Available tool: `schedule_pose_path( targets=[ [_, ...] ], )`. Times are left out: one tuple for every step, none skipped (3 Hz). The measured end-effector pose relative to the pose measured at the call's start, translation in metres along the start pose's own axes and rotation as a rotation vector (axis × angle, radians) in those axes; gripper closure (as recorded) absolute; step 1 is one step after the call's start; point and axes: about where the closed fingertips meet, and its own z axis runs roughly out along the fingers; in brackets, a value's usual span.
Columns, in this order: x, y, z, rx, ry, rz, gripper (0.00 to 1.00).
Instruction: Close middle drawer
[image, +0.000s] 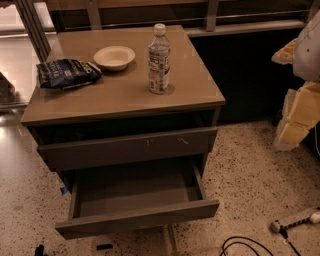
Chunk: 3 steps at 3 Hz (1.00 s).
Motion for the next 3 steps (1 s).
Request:
schedule_pose_path(
  targets=[
    [0.000, 0.000, 0.000, 0.000, 0.000, 0.000, 0.00],
    [0.001, 0.001, 0.002, 0.007, 0.002, 0.004, 0.16],
    [0.010, 0.017, 0.030, -0.005, -0.031, 0.037, 0.39]
  ],
)
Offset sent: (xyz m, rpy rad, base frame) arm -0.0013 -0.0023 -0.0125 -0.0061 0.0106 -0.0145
